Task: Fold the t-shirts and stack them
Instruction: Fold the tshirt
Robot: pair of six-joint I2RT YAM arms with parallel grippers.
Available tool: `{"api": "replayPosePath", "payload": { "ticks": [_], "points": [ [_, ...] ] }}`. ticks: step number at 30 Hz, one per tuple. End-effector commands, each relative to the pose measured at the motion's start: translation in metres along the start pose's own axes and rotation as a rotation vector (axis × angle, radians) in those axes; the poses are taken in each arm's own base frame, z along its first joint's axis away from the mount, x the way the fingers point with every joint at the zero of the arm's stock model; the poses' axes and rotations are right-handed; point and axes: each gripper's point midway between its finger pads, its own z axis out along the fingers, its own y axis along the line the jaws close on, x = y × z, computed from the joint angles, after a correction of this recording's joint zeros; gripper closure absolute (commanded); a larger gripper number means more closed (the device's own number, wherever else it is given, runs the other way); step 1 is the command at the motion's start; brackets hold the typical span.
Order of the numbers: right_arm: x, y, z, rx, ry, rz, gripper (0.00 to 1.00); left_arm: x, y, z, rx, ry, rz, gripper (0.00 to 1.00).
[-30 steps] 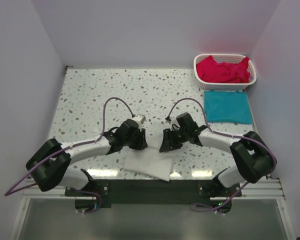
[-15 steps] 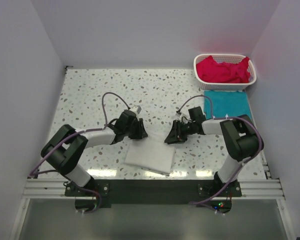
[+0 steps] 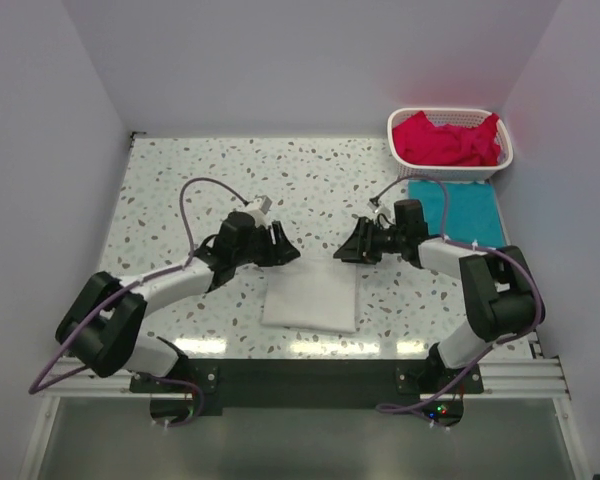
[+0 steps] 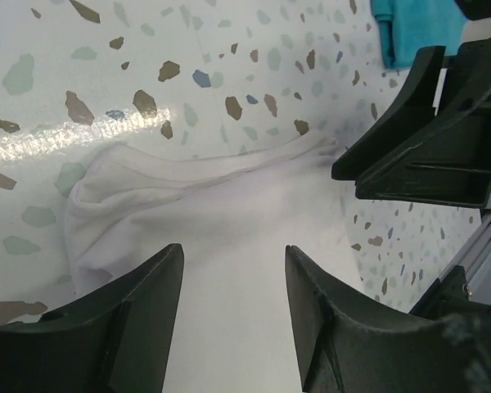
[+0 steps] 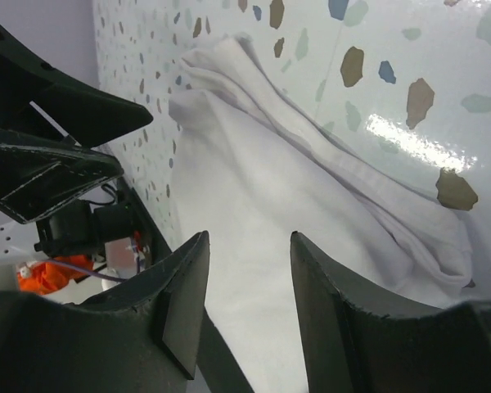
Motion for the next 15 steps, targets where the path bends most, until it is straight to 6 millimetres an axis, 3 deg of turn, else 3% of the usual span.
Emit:
{"api": "replayPosePath", "payload": {
  "ticks": [1, 6, 9, 15],
  "points": [
    [-0.007, 0.014, -0.001, -0.081, -0.062, -0.025, 0.52, -0.011, -0.006, -0.010, 0.041, -0.083, -0.007, 0.44],
    [-0.003, -0.009, 0.007, -0.038, -0.067, 0.004, 0.54, 0.007, 0.019, 0.008, -0.027, -0.051, -0.028, 0.55],
    [-0.002, -0.038, 0.013, 0.018, -0.076, 0.036, 0.56, 0.013, 0.039, 0.019, -0.095, -0.038, -0.036, 0.62],
    [0.003, -0.085, 0.013, 0.106, -0.081, 0.148, 0.57, 0.013, 0.067, 0.015, -0.152, -0.046, -0.132, 0.67]
  ]
}}
